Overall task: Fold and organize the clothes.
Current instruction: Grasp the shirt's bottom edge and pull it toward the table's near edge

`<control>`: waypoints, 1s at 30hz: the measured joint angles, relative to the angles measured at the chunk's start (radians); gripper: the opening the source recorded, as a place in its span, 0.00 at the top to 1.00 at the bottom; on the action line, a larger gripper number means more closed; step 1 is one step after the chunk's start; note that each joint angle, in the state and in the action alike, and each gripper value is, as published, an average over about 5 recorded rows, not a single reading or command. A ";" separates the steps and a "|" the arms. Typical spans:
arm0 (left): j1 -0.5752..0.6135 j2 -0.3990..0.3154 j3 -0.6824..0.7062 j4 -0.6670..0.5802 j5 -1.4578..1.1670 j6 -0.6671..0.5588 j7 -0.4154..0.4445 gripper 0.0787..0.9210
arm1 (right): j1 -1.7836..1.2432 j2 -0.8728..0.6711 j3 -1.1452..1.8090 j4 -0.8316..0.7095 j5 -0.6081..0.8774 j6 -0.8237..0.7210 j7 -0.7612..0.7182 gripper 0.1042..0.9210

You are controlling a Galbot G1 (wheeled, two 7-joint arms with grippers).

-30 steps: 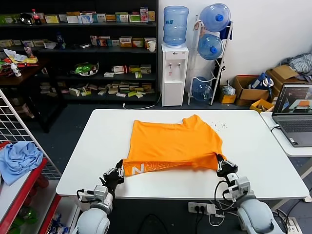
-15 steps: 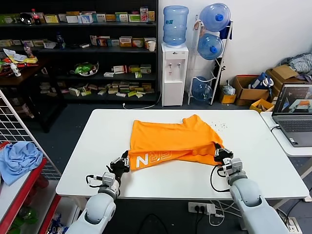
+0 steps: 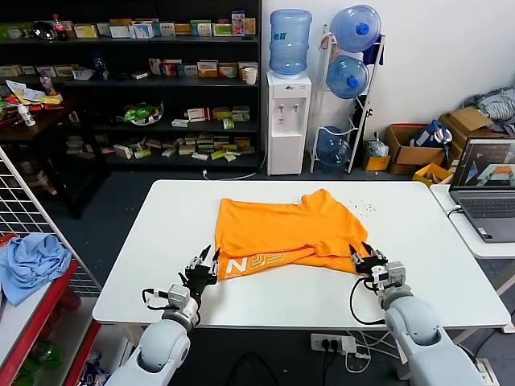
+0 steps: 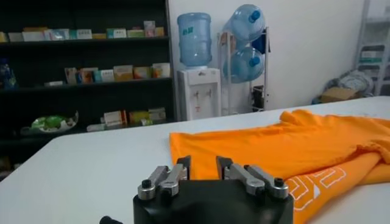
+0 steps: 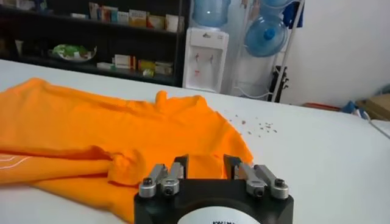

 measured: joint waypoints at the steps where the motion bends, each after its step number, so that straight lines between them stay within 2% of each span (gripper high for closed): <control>1: 0.005 0.001 0.000 -0.006 -0.012 0.006 -0.003 0.51 | -0.013 -0.003 0.006 0.009 0.004 -0.008 0.001 0.36; 7: 0.014 0.000 0.005 -0.022 -0.076 0.038 -0.019 0.30 | -0.069 -0.013 0.038 0.042 0.006 -0.033 0.004 0.16; 13: 0.009 -0.009 0.009 -0.015 -0.130 0.065 -0.033 0.14 | -0.085 -0.015 0.054 0.042 -0.005 -0.034 0.003 0.12; 25: -0.012 -0.030 0.018 0.023 -0.201 0.132 -0.063 0.12 | -0.060 0.002 0.040 -0.031 -0.021 -0.035 -0.011 0.12; 28: -0.017 -0.035 0.020 0.031 -0.209 0.147 -0.064 0.12 | -0.051 0.007 0.035 -0.047 -0.025 -0.033 -0.015 0.14; 30: -0.017 -0.037 0.020 0.036 -0.212 0.156 -0.064 0.13 | -0.044 0.011 0.033 -0.057 -0.026 -0.031 -0.017 0.19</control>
